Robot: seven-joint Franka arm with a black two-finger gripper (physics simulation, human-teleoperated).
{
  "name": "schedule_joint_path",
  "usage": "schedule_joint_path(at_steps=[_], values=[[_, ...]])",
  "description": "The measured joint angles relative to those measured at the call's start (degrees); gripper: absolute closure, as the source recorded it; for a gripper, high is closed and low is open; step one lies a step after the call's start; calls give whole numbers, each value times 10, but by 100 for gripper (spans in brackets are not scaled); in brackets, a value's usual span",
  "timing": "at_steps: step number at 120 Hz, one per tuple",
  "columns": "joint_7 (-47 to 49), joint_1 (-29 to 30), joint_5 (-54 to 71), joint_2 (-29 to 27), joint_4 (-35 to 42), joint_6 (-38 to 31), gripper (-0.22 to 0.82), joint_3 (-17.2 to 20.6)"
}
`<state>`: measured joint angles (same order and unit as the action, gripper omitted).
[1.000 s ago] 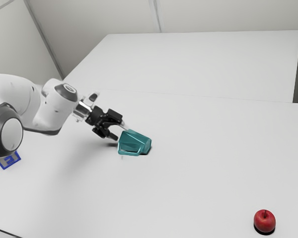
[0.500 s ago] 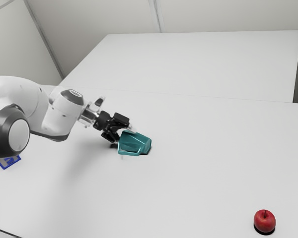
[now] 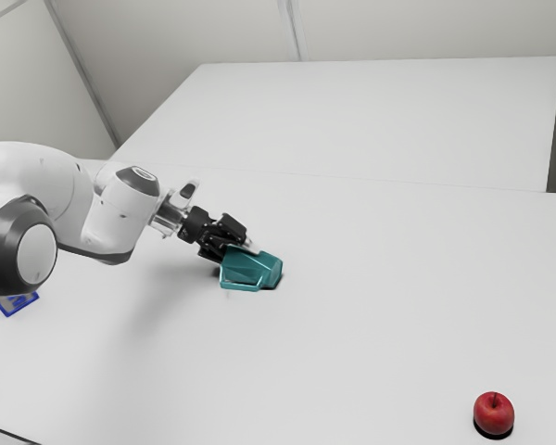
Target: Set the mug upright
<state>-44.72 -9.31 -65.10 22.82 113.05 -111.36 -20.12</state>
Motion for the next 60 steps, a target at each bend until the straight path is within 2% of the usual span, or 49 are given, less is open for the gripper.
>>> schedule_joint_path(at_steps=[31,60], values=[[-3,-3,-1,0,1,-4,64,0],[-3,-5,-2,-5,1,-5,73,0]])
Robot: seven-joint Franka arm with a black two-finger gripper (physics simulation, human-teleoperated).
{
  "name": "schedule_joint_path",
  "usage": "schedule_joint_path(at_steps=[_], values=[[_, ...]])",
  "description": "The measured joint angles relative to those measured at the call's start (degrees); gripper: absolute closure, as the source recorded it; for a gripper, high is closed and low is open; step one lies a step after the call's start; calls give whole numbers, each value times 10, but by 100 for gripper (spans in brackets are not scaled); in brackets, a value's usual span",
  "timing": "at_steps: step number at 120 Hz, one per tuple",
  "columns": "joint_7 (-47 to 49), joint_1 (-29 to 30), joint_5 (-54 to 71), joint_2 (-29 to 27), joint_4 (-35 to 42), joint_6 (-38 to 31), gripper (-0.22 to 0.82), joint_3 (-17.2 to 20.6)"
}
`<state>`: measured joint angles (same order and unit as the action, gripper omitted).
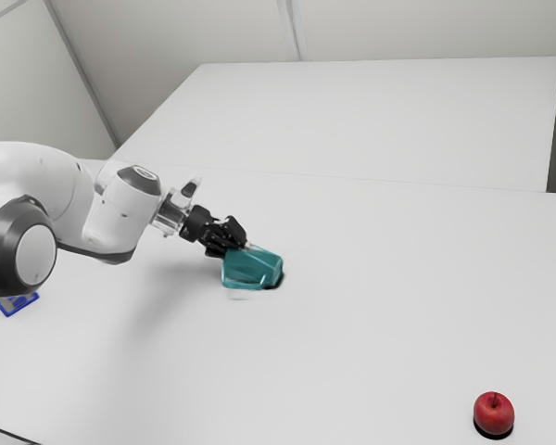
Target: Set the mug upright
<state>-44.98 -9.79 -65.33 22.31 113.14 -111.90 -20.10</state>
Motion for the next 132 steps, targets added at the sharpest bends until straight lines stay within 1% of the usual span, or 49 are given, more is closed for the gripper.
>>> schedule_joint_path(at_steps=[29,54,69,80,93,111,132], values=[[0,-7,-1,-19,0,1,76,0],[-2,-19,2,-53,1,-2,77,1],[-2,-31,26,-82,-1,-18,77,3],[1,-40,82,-103,-3,-43,77,5],[7,-50,163,-111,-18,-74,78,9],[17,-55,284,-111,-45,-101,78,18],[31,-66,409,-96,-73,-115,78,23]])
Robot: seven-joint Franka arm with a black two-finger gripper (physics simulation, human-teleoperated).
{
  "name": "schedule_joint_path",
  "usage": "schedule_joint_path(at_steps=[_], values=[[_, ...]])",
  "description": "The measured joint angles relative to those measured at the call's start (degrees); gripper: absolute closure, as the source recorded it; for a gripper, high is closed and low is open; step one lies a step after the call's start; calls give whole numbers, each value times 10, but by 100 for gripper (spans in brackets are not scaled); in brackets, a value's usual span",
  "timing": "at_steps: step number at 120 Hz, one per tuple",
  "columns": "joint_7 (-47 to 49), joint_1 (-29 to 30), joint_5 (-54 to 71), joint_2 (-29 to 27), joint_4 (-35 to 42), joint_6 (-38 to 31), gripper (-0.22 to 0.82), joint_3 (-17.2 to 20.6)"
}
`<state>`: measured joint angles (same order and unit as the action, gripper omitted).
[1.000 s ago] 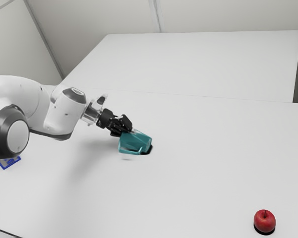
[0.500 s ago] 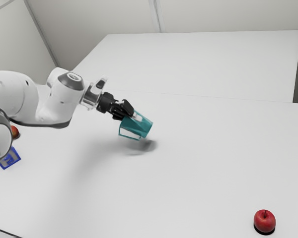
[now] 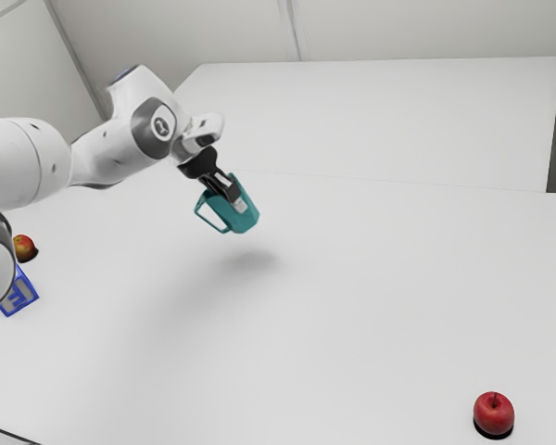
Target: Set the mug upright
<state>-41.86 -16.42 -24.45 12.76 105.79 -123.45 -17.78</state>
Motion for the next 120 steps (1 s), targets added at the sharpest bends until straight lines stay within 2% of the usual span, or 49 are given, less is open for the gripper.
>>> schedule_joint_path(at_steps=[26,57,94,120], values=[[16,-11,94,21,-13,-7,78,0],[31,-18,130,42,-7,-21,78,0],[51,-33,177,-36,108,-62,78,4],[67,-39,213,-68,183,-110,78,4]])
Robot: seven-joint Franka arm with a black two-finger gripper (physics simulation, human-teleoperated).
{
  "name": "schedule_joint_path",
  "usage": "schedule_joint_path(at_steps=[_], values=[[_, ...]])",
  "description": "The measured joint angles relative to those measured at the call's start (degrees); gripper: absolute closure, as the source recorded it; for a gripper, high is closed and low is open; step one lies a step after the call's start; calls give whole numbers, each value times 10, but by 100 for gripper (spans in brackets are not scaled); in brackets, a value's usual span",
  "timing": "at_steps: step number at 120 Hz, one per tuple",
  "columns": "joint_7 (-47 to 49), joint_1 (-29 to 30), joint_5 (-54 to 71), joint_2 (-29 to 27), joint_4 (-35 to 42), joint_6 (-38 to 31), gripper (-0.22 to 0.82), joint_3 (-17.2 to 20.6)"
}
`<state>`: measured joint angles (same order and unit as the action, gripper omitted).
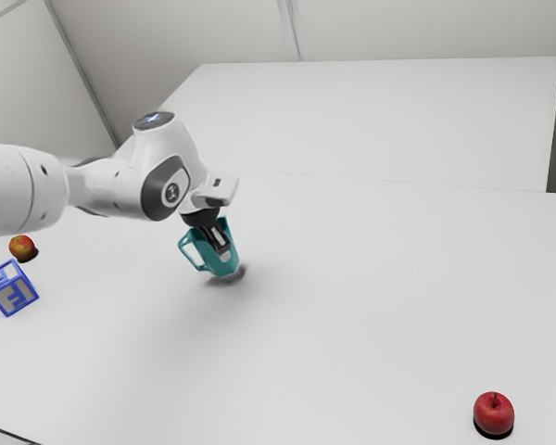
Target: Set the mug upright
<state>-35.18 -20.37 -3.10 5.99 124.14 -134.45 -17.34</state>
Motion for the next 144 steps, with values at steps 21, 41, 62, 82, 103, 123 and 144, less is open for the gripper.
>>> schedule_joint_path(at_steps=[21,41,62,82,103,123,144], values=[[13,-3,20,-14,48,-42,78,0],[26,-5,42,-22,73,-73,78,1],[36,-5,48,-22,74,-88,71,2],[39,-4,47,-22,75,-93,53,2],[42,-4,47,-22,74,-95,37,2],[43,-5,47,-33,75,-96,27,2],[45,-5,47,-56,75,-93,21,6]])
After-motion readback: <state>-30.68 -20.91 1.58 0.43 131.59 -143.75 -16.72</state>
